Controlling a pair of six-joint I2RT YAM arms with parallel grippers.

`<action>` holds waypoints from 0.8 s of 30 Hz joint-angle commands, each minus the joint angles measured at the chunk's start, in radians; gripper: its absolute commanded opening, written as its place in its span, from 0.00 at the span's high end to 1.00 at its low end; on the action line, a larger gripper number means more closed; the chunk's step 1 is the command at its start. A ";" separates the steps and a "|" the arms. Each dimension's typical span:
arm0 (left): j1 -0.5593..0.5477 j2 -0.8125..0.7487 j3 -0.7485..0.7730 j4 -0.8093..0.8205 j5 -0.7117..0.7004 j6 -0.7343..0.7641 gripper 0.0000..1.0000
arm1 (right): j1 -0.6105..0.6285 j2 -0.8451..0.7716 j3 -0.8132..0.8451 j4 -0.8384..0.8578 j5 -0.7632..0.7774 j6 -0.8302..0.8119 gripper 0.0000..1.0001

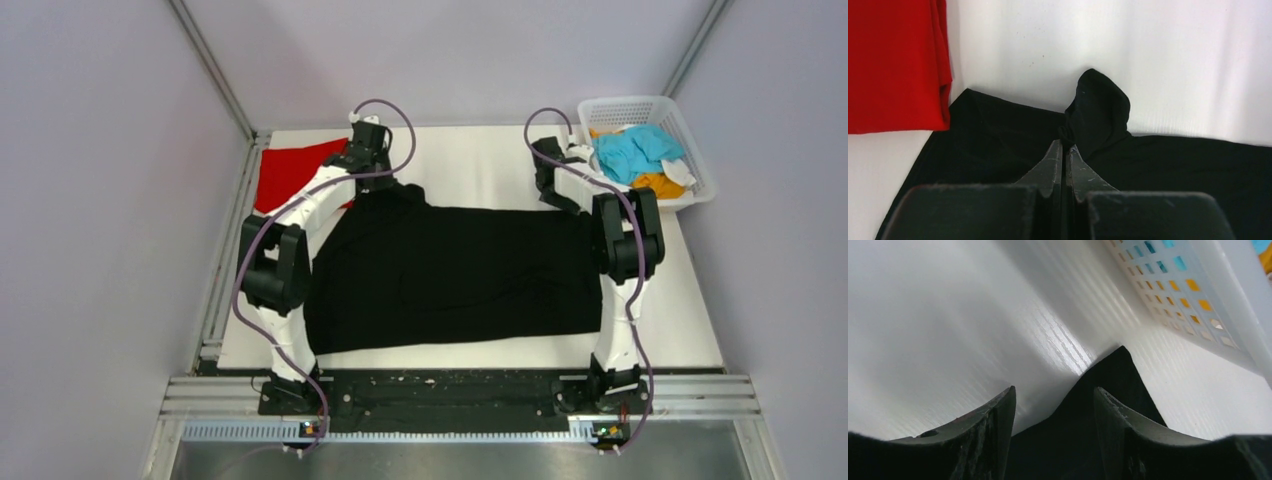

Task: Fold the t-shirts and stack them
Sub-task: Grab the side of the flattened tshirt furthest away from the robot with both arms, then fold the other side of the tshirt into a rectangle

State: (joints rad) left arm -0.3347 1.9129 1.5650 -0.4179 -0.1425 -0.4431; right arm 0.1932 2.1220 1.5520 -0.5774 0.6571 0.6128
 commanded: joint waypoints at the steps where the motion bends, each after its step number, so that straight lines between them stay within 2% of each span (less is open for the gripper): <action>1: 0.001 -0.077 -0.035 0.016 -0.006 -0.003 1.00 | -0.012 -0.009 -0.053 -0.070 0.034 0.027 0.44; 11: 0.002 -0.155 -0.120 0.023 -0.035 0.000 1.00 | -0.011 -0.140 -0.212 -0.010 0.058 0.070 0.63; 15: 0.001 -0.157 -0.124 0.024 -0.038 0.010 1.00 | -0.012 -0.135 -0.212 0.043 0.047 0.049 0.93; 16: 0.002 -0.157 -0.122 0.025 -0.034 0.014 1.00 | -0.012 -0.129 -0.202 0.054 0.041 0.040 0.98; 20: 0.001 -0.158 -0.106 0.020 -0.012 0.031 1.00 | -0.012 -0.131 -0.173 0.088 0.015 0.005 1.00; 24: 0.000 -0.182 -0.107 -0.010 0.018 0.028 1.00 | 0.001 -0.211 -0.233 0.167 -0.011 -0.049 1.00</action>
State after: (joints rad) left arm -0.3347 1.8053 1.4452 -0.4210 -0.1509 -0.4297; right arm 0.1928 2.0090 1.3483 -0.5083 0.6773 0.6231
